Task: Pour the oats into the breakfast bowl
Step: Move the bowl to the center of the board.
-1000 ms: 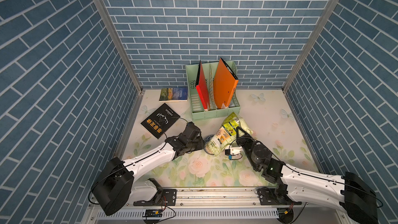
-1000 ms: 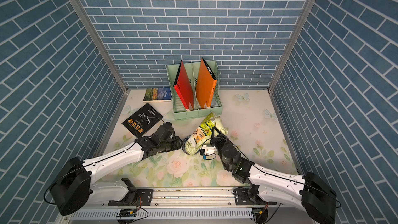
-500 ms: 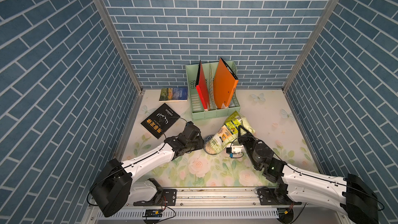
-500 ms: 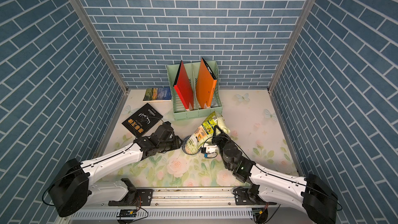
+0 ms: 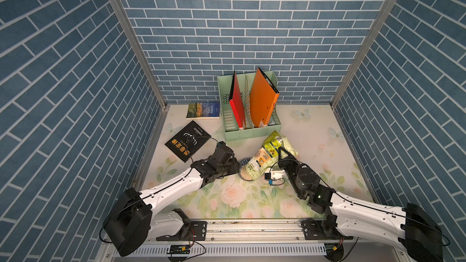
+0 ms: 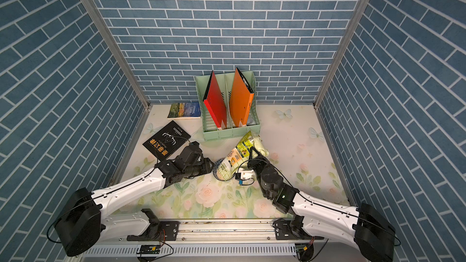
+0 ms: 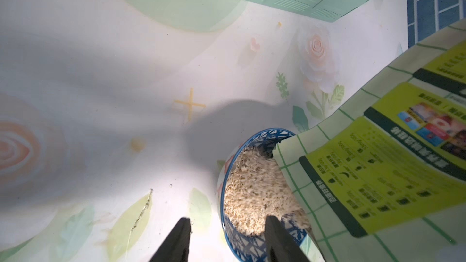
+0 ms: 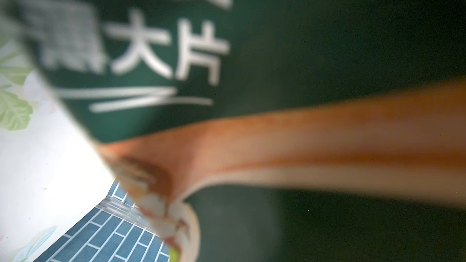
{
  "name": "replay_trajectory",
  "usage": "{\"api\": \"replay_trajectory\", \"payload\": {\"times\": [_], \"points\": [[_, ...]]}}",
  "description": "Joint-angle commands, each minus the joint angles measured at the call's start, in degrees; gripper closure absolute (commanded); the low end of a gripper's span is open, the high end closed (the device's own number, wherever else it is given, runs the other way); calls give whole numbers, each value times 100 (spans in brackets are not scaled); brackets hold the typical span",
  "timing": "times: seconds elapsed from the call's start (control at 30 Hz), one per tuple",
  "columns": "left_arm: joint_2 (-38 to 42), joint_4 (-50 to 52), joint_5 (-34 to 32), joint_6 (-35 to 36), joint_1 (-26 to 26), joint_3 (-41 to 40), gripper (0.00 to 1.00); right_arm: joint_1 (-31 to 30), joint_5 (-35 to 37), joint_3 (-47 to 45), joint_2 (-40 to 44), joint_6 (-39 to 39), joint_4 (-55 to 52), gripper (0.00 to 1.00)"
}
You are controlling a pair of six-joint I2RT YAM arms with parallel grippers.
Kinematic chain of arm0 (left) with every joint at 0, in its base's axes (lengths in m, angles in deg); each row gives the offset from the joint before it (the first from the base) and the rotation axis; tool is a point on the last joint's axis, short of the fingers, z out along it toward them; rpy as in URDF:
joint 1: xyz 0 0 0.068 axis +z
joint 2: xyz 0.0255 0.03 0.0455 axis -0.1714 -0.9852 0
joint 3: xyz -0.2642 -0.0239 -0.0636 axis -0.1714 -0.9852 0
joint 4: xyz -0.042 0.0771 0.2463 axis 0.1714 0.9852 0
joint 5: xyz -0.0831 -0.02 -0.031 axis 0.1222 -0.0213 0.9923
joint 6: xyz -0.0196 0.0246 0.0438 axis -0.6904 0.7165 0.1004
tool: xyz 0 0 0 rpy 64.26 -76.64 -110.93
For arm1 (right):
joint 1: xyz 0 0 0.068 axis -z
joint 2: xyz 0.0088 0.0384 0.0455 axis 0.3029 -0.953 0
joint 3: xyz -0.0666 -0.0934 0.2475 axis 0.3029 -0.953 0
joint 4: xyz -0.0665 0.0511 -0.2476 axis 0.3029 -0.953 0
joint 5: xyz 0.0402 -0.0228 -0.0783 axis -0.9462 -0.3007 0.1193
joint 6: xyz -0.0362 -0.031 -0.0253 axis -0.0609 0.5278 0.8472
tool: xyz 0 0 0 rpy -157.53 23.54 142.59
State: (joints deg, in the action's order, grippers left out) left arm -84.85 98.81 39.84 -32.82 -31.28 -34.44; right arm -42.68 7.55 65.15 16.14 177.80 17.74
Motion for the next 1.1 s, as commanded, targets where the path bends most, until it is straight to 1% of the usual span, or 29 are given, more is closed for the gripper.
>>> {"api": "replay_trajectory", "payload": {"times": [0.0, 0.07, 0.1, 0.17, 0.27, 0.37, 0.43, 0.47, 0.53, 0.57, 0.6, 0.63, 0.7, 0.73, 0.8, 0.83, 0.87, 0.9, 0.97, 1.0, 1.07], "points": [[90, 61, -91, -16, 41, -76, 46, 23, 10, 420, 93, 257, 915, 100], [110, 65, -115, -19, 39, -74, 46, 53, -26, 432, 110, 302, 1354, 100], [119, 70, -121, -19, 44, -72, 46, 43, -19, 446, 113, 286, 1326, 100], [142, 60, -117, -28, 45, -88, 46, 44, -4, 424, 105, 278, 876, 100], [174, 81, -135, -32, 44, -98, 45, 81, -36, 404, 141, 308, 1422, 100], [192, 50, -131, -48, 45, -124, 45, 93, -9, 462, 81, 355, 1137, 100], [177, 57, -156, -33, 45, -94, 45, 133, -57, 462, 78, 380, 1625, 100], [162, 73, -158, -34, 45, -76, 45, 123, -56, 462, 80, 345, 1589, 100], [175, 79, -181, -28, 45, -61, 45, 99, -21, 399, 70, 318, 923, 100], [199, 59, -203, -29, 45, -67, 45, 112, -48, 357, 87, 310, 1021, 100], [233, 55, -233, -29, 45, -72, 45, 124, -76, 335, 133, 297, 1381, 100], [263, 60, -250, -40, 45, -72, 45, 111, -86, 355, 177, 264, 1366, 100], [331, 55, -274, -47, 45, -88, 44, 93, -46, 426, 222, 255, 770, 100], [347, 50, -303, -48, 45, -89, 44, 109, -59, 439, 246, 261, 825, 100], [344, 60, -339, -43, 53, -78, 44, 113, -108, 454, 301, 254, 1341, 100], [344, 69, -332, -55, 54, -73, 44, 69, -90, 468, 314, 201, 1136, 100], [323, 52, -310, -60, 50, -72, 44, 57, -45, 479, 290, 183, 656, 100], [289, 19, -295, -61, 53, -72, 44, 51, -29, 450, 260, 197, 510, 100], [274, 31, -294, -64, 47, -49, 44, 66, -95, 368, 290, 207, 1119, 100], [273, 53, -296, -63, 52, -46, 44, 39, -105, 362, 311, 182, 1165, 100], [305, 36, -295, -96, 53, -90, 43, 24, -59, 388, 282, 158, 510, 100]]}}
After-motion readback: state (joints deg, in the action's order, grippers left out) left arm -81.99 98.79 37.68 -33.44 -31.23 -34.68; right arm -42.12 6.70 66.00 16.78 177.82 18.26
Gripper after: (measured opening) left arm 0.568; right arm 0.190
